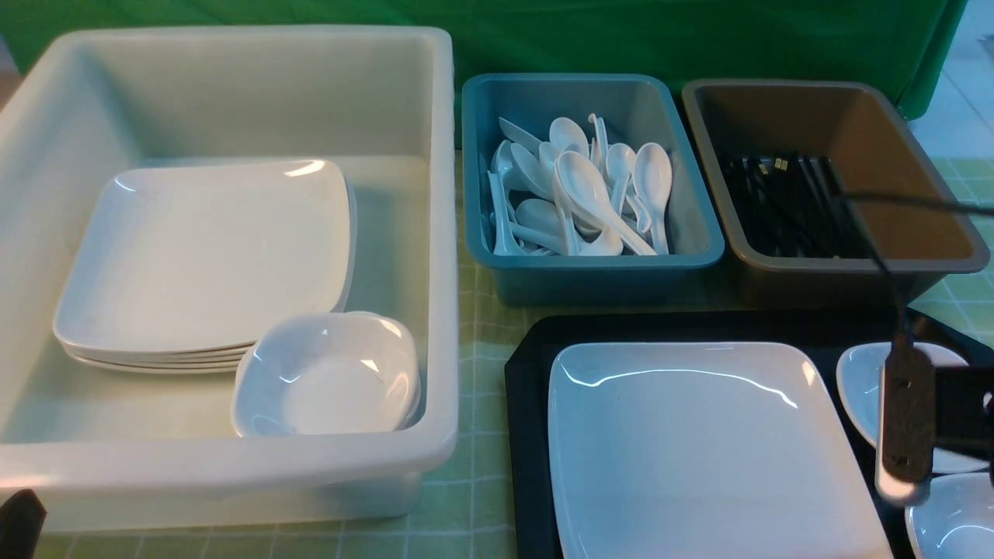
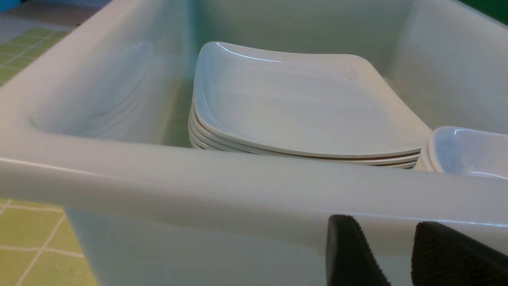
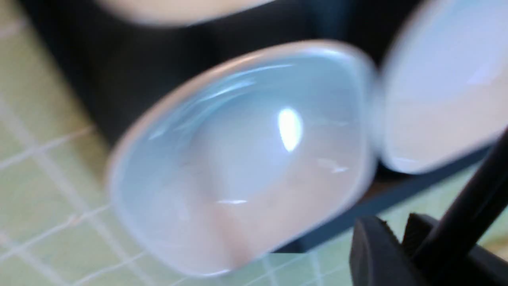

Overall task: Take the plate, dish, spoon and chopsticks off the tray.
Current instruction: Use the right arm to put the chopsticks into the small storage box on the right

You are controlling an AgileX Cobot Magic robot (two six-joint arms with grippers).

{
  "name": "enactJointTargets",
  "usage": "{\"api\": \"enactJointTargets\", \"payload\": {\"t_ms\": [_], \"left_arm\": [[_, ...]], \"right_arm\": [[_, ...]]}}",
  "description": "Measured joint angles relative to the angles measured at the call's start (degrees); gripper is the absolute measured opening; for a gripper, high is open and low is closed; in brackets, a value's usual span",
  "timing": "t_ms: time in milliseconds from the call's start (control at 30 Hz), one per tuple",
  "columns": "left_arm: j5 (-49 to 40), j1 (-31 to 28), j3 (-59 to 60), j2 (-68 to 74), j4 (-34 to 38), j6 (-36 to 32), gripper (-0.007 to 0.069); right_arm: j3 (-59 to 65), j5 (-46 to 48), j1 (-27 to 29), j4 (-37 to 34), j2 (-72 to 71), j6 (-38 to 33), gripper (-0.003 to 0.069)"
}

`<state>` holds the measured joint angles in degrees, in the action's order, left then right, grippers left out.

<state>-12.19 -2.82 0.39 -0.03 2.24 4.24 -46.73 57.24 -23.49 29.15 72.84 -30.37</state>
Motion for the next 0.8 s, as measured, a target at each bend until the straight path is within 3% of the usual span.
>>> {"api": "enactJointTargets", "payload": {"t_ms": [333, 633, 800], "left_arm": [[0.0, 0.0, 0.0, 0.0, 0.0, 0.0, 0.0223], [0.0, 0.0, 0.0, 0.0, 0.0, 0.0, 0.0223], [0.0, 0.0, 0.0, 0.0, 0.0, 0.0, 0.0223]], "right_arm": [[-17.9, -6.1, 0.1, -0.2, 1.4, 13.7, 0.0077], [-35.9, -27.2, 7.2, -0.9, 16.7, 39.1, 0.0077], [-44.6, -30.2, 11.0, -2.5, 26.7, 50.3, 0.0077]]}}
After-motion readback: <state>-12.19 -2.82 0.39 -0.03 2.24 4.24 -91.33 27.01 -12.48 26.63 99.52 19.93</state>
